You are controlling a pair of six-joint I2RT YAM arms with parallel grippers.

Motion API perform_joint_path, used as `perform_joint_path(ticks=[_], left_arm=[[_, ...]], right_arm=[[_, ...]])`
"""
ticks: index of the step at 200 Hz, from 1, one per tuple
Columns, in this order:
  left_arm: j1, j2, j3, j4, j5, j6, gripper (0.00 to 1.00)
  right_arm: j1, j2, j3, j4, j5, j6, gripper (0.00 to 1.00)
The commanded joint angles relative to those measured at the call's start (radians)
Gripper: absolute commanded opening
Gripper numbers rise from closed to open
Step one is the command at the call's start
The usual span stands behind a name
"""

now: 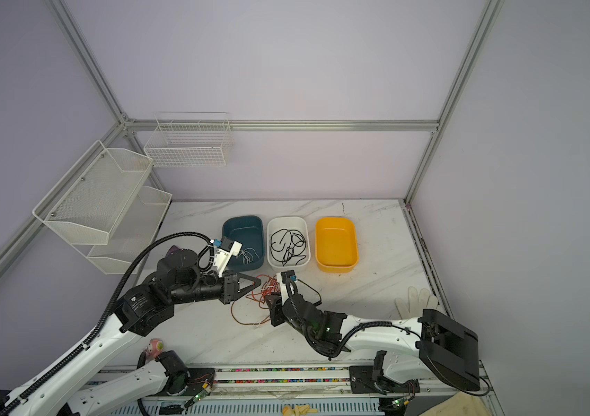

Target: Untangle the cables

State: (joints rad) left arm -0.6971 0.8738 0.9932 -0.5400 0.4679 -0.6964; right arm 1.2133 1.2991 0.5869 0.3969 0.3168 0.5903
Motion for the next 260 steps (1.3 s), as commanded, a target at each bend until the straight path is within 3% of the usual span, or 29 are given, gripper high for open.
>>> perform_joint_path(ticks=[1, 45, 67, 103, 164, 260], left_arm=[[-0.008, -0.021, 0.012, 0.049, 0.029, -0.007, 0.00], [-0.008, -0.026, 0.013, 0.049, 0.039, -0.005, 0.00], [-0.008, -0.032, 0.014, 0.046, 0.040, -0.001, 0.00], [-0.008, -0.039, 0.062, -0.015, 0.015, 0.039, 0.00], [-0.008, -0.052, 0.185, -0.115, -0.041, 0.097, 0.00], [-0.008, 0.031, 0.412, -0.236, -0.118, 0.185, 0.00]], right_arm=[[0.006, 0.011, 0.013, -0.018, 0.058, 0.036, 0.24], [0.006, 0.031, 0.027, -0.007, 0.078, 0.025, 0.26], [0.006, 0.028, 0.015, -0.001, 0.098, 0.028, 0.13], [0.006, -0.003, -0.026, 0.003, 0.125, 0.047, 0.00], [0.006, -0.082, -0.132, 0.011, 0.174, 0.129, 0.00], [0.006, -0.033, -0.228, 0.081, 0.133, 0.200, 0.00]])
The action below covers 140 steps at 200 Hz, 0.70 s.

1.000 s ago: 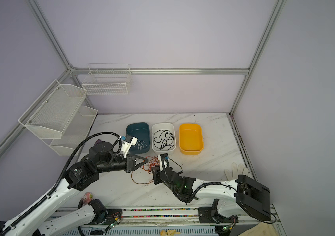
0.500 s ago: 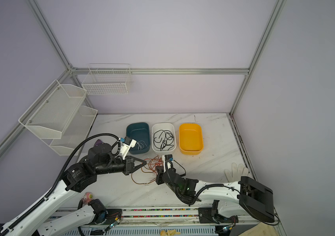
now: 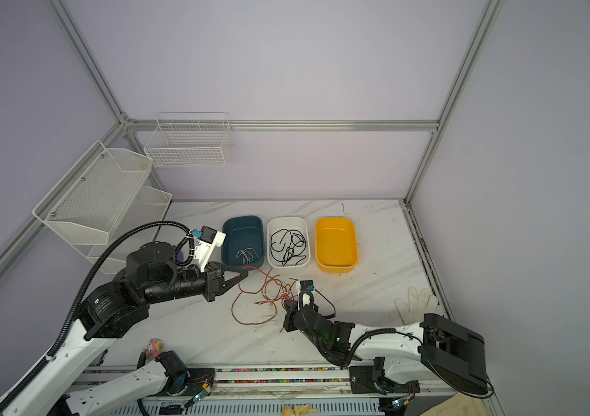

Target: Untangle the cables

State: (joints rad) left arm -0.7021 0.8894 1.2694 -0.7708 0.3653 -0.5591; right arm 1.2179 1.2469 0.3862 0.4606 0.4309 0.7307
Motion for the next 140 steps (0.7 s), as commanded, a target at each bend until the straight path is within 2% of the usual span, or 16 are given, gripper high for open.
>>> perform_joint_path(ticks=[1, 61, 109, 140], left_arm=[[-0.003, 0.017, 0.139, -0.007, -0.016, 0.049, 0.00], [-0.004, 0.084, 0.340, -0.013, -0.065, 0.077, 0.00], [-0.003, 0.117, 0.431, 0.001, -0.052, 0.097, 0.00], [-0.003, 0.115, 0.434, 0.025, -0.053, 0.103, 0.00]], right_arm=[[0.002, 0.020, -0.029, 0.019, 0.019, 0.062, 0.00], [0.001, 0.146, -0.059, 0.066, 0.000, 0.128, 0.00], [0.001, 0.189, -0.053, 0.100, 0.007, 0.103, 0.00], [0.001, 0.175, -0.038, 0.108, -0.008, 0.052, 0.00]])
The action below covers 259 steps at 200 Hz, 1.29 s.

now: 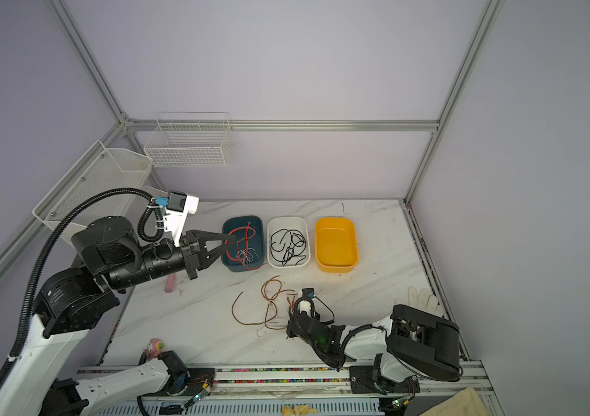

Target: Untangle the cables

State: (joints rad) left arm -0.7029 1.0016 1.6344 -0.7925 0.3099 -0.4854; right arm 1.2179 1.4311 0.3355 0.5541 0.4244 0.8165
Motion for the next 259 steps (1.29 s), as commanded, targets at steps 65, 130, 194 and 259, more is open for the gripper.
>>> perform_joint_path(ticks=[65, 130, 194, 259], left_arm=[[-0.003, 0.066, 0.081, 0.047, 0.003, 0.076, 0.00], [-0.001, 0.137, 0.123, 0.066, 0.009, 0.104, 0.00], [-0.001, 0.234, 0.179, 0.091, 0.043, 0.116, 0.00], [-0.001, 0.403, 0.312, 0.106, 0.089, 0.146, 0.00]], right_arm=[[0.002, -0.194, 0.138, -0.244, 0.007, -0.123, 0.33], [0.002, -0.347, 0.251, -0.497, 0.049, -0.185, 0.54], [0.002, -0.592, 0.341, -0.734, 0.201, -0.240, 0.59], [0.001, -0.705, 0.411, -0.854, 0.310, -0.290, 0.70]])
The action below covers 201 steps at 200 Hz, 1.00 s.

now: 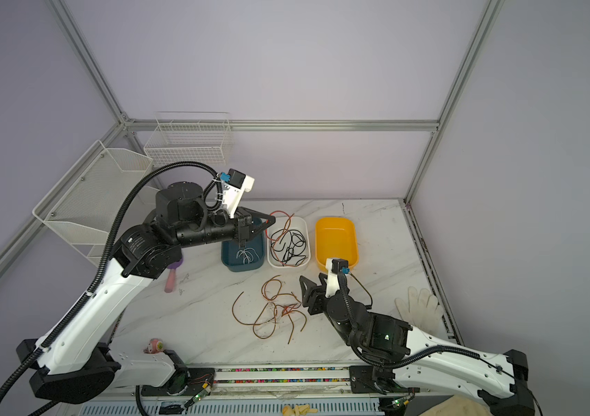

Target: Untangle the cables

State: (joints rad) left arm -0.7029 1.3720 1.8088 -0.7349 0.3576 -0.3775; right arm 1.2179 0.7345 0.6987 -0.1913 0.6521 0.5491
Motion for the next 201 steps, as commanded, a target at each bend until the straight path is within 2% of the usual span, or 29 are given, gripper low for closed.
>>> perform_joint_path(ticks=[1, 25, 53, 72, 117, 141, 163, 201], left_arm=[[0.000, 0.050, 0.140, 0.049, 0.042, 0.038, 0.00], [0.000, 0.147, 0.193, 0.048, 0.067, 0.040, 0.00], [0.000, 0.228, 0.253, 0.050, 0.073, 0.045, 0.00], [0.000, 0.280, 0.292, 0.054, 0.082, 0.046, 0.00], [0.000, 0.397, 0.359, 0.081, 0.109, 0.031, 0.00], [-0.001, 0.458, 0.390, 0.100, 0.118, 0.017, 0.00], [-0.001, 0.514, 0.427, 0.108, 0.124, 0.015, 0.00], [-0.006, 0.586, 0.445, 0.156, 0.112, 0.023, 0.00]], right_arm=[[0.001, -0.009, 0.053, -0.112, 0.082, -0.023, 0.70], [0.001, -0.030, 0.083, -0.176, 0.157, -0.020, 0.76], [0.002, -0.092, 0.092, -0.228, 0.268, -0.016, 0.98], [0.001, -0.150, 0.083, -0.255, 0.347, 0.013, 0.98], [0.001, -0.297, 0.039, -0.393, 0.531, 0.231, 0.98], [0.002, -0.376, -0.010, -0.401, 0.552, 0.290, 0.98], [0.001, -0.427, -0.040, -0.393, 0.583, 0.294, 0.98], [0.000, -0.440, -0.047, -0.422, 0.625, 0.339, 0.98]])
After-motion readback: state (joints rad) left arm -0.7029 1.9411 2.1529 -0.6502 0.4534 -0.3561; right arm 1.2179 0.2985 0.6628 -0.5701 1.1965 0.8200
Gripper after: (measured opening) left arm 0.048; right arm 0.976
